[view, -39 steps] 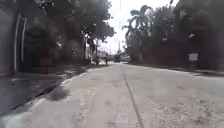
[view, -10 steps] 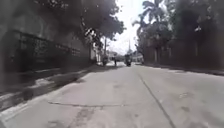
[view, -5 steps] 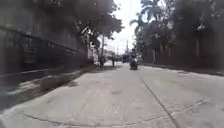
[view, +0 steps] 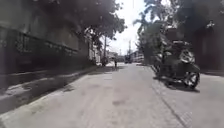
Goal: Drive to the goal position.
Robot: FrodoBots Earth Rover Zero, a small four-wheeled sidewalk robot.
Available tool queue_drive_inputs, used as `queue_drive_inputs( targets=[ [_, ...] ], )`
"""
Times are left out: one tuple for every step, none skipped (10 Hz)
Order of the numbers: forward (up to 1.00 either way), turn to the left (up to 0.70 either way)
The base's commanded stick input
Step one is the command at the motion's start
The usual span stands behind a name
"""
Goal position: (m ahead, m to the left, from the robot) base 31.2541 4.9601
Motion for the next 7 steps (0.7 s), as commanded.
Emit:
queue_drive_inputs(
  targets=[
    [1.0, -0.19],
    [1.0, -0.37],
    [1.0, -0.4],
    [1.0, -0.4],
    [1.0, -0.4],
    [1.0, -0.4],
    [1.0, -0.06]
  ],
)
